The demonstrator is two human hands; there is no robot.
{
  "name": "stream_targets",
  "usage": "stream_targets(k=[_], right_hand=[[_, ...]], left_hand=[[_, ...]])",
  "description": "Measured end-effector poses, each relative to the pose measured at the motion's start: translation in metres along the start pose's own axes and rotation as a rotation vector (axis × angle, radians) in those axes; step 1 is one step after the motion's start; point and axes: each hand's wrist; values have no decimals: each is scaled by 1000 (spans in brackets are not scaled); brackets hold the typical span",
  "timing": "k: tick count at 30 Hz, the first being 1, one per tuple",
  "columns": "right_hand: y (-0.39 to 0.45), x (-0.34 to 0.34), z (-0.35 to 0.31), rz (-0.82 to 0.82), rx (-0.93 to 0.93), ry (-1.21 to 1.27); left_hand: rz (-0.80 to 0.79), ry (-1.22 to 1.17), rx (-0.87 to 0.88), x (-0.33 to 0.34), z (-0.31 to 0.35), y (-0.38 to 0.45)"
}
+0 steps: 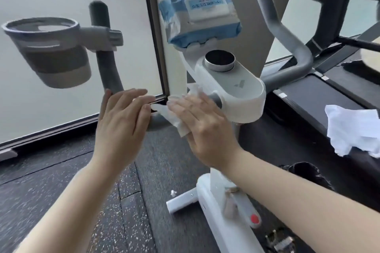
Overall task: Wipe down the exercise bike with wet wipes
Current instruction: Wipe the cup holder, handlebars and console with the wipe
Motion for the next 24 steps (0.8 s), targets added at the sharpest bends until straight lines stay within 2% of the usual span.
stream_targets(k=[4,6,8,10,12,14,15,17,20,24], right_hand=[[-19,-24,39,7,-24,-226],[-29,-38,62,27,24,-253],[-41,-44,74,102,100,-172],[-54,-38,70,229,227,38],[-69,-20,56,420,453,287],[-73,-5,36,606,886,616],[-71,2,28,644,1082,789],[-65,18,31,575,1263,1026],[-62,24,55,397,1339,1143],[-106,49,76,-12,1560,968]], left_hand=[[-24,38,-28,-3,6,0],[-17,50,-71,-1,15,1],[4,75,-115,3,29,2],[16,112,-118,11,47,4],[17,134,-75,21,67,6],[9,152,-11,33,85,7],[13,170,13,39,91,7],[41,214,31,46,95,6],[84,280,74,49,89,3],[78,290,53,50,91,2]])
Point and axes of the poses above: each hand's wrist, its own y-axis towards the middle knuckle, its own x-axis out of the palm, z = x × y, and after that the axes turned 2 degrees about y, right-handed
